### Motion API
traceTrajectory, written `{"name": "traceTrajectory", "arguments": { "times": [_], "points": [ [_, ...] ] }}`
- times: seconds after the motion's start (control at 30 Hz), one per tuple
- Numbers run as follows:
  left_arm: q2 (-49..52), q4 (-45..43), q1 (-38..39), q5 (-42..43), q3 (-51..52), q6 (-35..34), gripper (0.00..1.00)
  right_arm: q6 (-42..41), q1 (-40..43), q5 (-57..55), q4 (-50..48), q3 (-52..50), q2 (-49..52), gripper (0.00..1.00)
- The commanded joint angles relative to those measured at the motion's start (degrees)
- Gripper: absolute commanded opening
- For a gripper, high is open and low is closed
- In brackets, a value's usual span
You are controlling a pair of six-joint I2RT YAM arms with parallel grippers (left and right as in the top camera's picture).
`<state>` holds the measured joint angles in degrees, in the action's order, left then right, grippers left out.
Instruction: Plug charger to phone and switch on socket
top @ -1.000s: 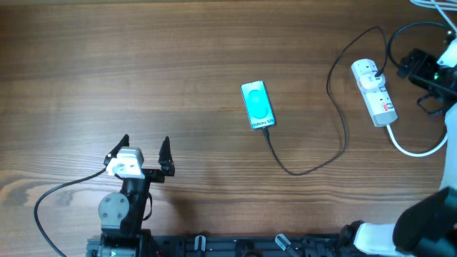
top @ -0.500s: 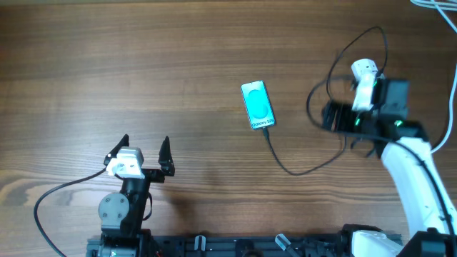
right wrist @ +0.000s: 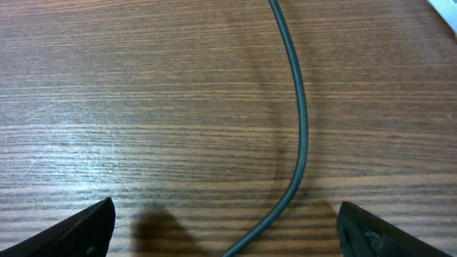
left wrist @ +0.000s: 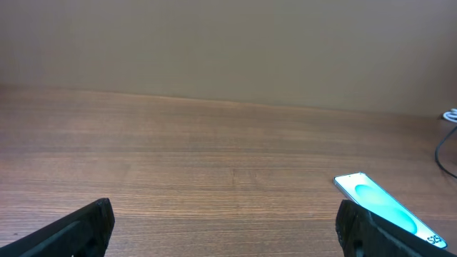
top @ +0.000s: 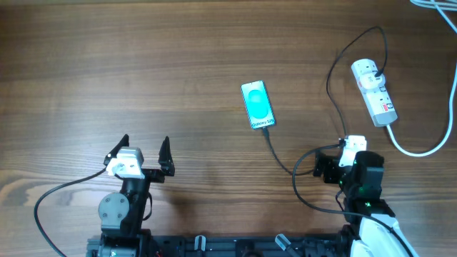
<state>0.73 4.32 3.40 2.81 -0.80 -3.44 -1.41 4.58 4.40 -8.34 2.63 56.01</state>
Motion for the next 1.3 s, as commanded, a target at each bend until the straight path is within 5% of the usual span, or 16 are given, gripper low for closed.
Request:
{"name": "traceTrajectory", "arguments": {
  "times": [0.0,0.2,0.37,0.73,1.27],
  "points": [
    [-0.57,0.07,0.24,-0.96,0.48,1.11,1.00,-1.62,0.13,-1.25,1.75,-2.34,-2.60,1.00],
    [-0.57,0.07,0.24,-0.96,0.48,1.11,1.00,-2.21,0.13,4.92,-9.35,-2.34,-13.05,1.00],
    [-0.57,0.07,0.24,-0.96,0.48,1.11,1.00,-1.57,0.13,5.92,7.45,-2.34,-29.14,1.00],
    [-0.57,0.07,0.24,-0.96,0.48,1.11,1.00,-1.75,0.13,5.95,7.54,-2.34,-54.62,1.00],
    [-0.57,0.07,0.24,-0.96,0.48,1.11,1.00,-1.73,0.13,5.95,7.56,-2.34,-55.36,1.00]
  ]
}}
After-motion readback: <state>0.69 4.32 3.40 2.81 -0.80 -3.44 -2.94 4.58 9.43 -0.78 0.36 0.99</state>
